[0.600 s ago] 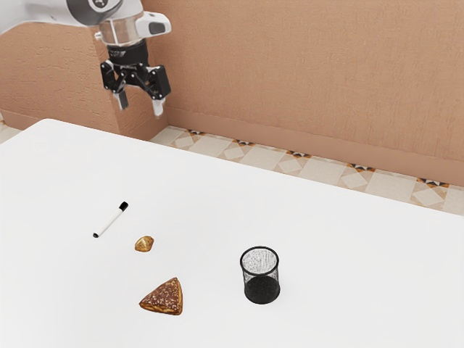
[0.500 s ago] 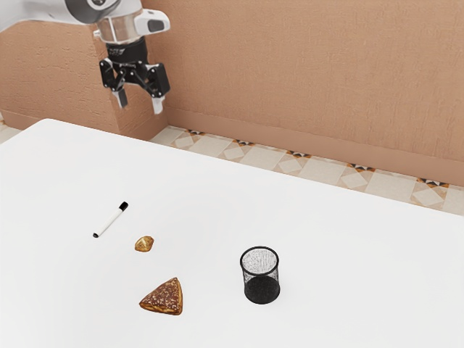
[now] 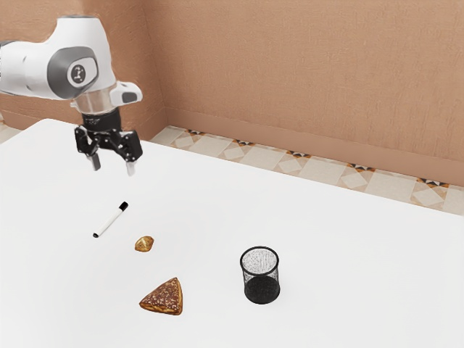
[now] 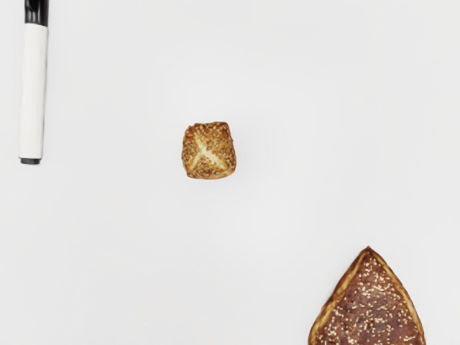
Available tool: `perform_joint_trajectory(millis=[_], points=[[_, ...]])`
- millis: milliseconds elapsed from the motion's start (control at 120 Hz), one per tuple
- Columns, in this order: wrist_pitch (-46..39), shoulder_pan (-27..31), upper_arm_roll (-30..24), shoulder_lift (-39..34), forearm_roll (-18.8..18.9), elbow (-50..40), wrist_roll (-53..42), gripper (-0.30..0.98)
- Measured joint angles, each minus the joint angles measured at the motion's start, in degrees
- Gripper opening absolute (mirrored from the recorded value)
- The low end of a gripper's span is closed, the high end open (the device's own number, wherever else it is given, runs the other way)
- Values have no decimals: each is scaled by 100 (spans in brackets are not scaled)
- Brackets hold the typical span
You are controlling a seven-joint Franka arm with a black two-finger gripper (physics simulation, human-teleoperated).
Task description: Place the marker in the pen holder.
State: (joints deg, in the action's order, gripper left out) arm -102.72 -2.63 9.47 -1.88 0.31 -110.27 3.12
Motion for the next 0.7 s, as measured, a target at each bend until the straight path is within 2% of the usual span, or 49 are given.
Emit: perform_joint_trajectory(millis=[225,308,492,700], points=[[-1045,218,212,261,233,-751,-2,69],[-1417,181,401,578,266,-783,-250,69],[-2075,36,996,1673,-261,-411,-906,69],[-2375,66,1131,2591,-619,356,-1620,69]])
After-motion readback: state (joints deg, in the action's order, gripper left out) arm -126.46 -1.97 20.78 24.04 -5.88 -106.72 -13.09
